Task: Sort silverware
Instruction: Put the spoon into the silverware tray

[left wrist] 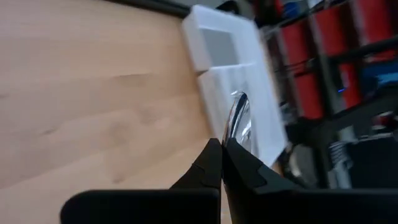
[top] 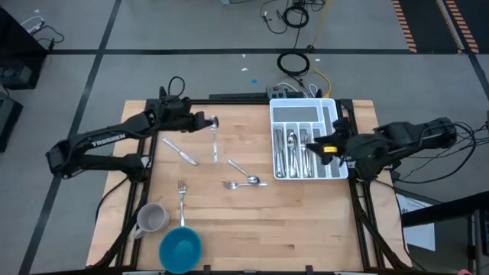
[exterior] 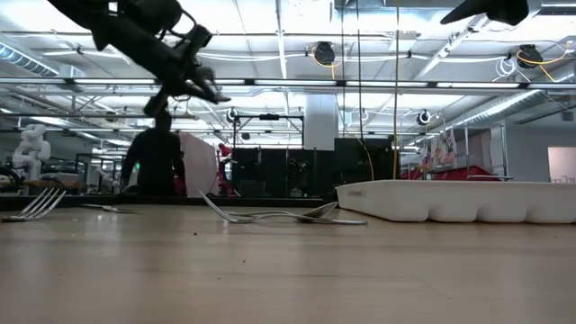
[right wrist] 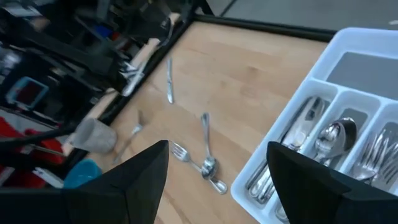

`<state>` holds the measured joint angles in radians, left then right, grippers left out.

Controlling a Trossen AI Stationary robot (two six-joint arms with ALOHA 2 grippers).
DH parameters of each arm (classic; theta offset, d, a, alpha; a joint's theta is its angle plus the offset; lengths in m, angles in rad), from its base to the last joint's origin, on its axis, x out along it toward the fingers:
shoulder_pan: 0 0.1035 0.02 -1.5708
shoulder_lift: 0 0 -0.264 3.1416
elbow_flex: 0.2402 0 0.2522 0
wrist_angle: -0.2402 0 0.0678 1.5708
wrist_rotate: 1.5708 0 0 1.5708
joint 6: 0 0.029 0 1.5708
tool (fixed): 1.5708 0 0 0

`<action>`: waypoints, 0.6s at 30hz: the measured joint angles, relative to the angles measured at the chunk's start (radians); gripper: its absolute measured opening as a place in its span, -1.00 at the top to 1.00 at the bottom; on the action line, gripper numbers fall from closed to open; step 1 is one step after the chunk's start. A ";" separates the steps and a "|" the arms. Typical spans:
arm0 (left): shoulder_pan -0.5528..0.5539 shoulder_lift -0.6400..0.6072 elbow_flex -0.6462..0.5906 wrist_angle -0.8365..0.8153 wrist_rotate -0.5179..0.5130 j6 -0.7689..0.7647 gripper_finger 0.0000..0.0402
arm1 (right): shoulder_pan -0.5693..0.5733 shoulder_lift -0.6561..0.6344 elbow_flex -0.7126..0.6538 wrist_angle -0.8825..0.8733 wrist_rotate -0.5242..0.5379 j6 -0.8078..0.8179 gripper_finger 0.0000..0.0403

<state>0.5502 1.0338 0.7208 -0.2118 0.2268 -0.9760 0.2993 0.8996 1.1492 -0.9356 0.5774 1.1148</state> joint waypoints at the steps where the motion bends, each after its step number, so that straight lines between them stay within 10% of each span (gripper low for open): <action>1: -0.012 0.011 0.000 0.034 -0.007 -0.015 0.98 | 0.000 -0.017 0.000 0.000 0.000 -0.002 -0.31; 18: -0.244 0.407 0.132 0.489 -0.130 -0.139 0.98 | 0.000 -0.149 0.000 0.004 0.034 -0.080 -0.30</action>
<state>0.3066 1.4406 0.8530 0.2771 0.0963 -1.1145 0.2989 0.7506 1.1492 -0.9317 0.6113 1.0348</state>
